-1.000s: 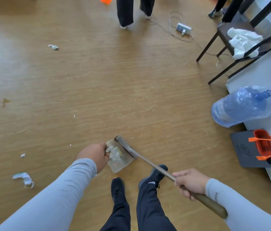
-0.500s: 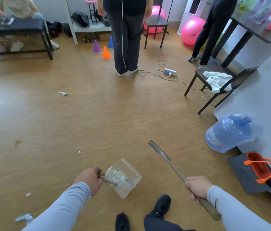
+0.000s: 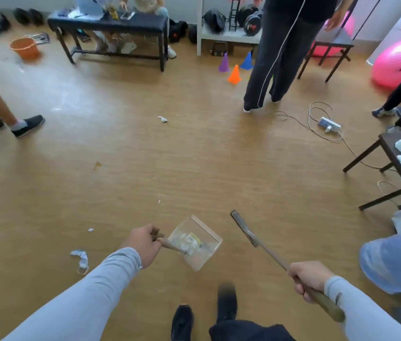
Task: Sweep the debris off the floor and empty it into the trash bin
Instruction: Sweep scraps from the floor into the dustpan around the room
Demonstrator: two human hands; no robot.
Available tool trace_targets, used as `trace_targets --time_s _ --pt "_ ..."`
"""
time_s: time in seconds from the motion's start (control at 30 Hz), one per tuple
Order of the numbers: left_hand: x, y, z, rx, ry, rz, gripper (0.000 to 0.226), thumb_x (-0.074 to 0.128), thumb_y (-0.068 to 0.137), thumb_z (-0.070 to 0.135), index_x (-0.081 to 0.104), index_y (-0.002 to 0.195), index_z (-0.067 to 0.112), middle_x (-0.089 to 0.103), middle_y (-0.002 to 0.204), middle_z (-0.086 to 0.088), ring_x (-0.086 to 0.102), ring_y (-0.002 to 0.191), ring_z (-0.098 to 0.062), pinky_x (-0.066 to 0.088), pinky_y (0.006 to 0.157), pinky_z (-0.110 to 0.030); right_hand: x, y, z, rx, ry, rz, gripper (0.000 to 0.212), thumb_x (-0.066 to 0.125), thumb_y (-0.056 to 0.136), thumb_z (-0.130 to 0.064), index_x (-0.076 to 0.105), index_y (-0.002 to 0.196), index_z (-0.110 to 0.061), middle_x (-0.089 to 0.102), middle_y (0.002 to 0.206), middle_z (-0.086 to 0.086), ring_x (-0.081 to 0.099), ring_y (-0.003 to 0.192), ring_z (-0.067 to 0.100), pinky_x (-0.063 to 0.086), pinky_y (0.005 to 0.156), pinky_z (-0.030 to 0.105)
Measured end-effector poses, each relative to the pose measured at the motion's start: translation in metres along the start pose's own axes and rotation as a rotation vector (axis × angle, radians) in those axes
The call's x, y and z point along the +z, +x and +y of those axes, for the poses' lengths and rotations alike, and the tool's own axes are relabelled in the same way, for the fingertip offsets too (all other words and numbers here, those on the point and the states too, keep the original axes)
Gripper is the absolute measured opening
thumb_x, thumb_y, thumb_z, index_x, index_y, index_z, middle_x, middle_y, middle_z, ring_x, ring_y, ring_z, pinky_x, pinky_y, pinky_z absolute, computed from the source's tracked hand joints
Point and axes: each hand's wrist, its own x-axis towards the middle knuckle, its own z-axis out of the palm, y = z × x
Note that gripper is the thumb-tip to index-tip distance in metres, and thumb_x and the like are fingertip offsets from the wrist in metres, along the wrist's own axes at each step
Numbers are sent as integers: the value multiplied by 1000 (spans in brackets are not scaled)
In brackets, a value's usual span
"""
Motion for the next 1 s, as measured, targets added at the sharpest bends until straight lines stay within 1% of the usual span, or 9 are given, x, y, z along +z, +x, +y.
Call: trace_targets --time_s 0.03,0.1,0.27,0.47,0.63,0.7,0.77,0.9,1.0 --pt "-5 0 4 -14 -38 22 9 68 90 24 63 97 23 73 100 4 68 97 -19 51 89 -27 -7 0 -12 -15 -20 -19 15 55 90 -12 55 77 -5 53 56 12 40 44 19 37 44 23" --pt "-15 4 13 -47 -112 63 10 70 88 20 61 87 24 72 94 3 69 97 -21 51 90 -28 -21 -1 -35 -61 -54 -47 19 55 91 -13 52 73 -5 53 55 13 40 42 19 37 43 22" --pt "-29 14 43 -101 -123 190 12 72 87 28 60 86 26 73 96 1 68 92 -23 52 90 -33 -47 -1 -86 -205 -98 -42 17 56 89 -13 52 75 -5 53 56 14 41 41 20 39 42 22" --pt "-47 46 67 -190 -166 256 17 68 87 38 65 98 25 71 94 3 67 94 -23 52 87 -32 -70 20 -156 -294 -92 -15 11 57 84 -12 54 75 -6 54 59 14 43 41 19 38 42 21" --pt "-77 107 83 -264 -264 304 33 69 87 38 67 115 20 71 109 1 65 105 -24 47 94 -31 -79 44 -237 -280 -111 -5 15 57 87 -12 53 75 -5 53 56 13 42 40 19 37 42 21" --pt "-91 140 87 -284 -307 309 34 70 87 36 67 116 19 71 103 0 65 102 -25 48 93 -31 -80 53 -274 -268 -122 4 16 58 87 -11 52 73 -6 53 56 13 43 39 19 37 41 21" --pt "-108 172 91 -297 -332 293 26 70 88 34 68 110 20 68 93 1 65 96 -25 48 88 -30 -83 57 -311 -251 -138 9 17 57 88 -10 50 73 -5 52 56 12 42 39 19 36 41 20" --pt "-142 222 98 -322 -367 288 10 70 88 32 63 93 26 67 93 1 65 96 -28 49 88 -32 -94 59 -378 -245 -186 35 11 57 86 -10 53 79 -5 53 56 13 43 39 19 37 42 21" --pt "-167 257 110 -341 -399 297 9 69 87 32 63 90 27 70 96 -2 65 95 -30 50 88 -35 -102 62 -420 -235 -190 35 9 57 87 -11 54 81 -5 53 58 13 43 40 19 37 42 21"
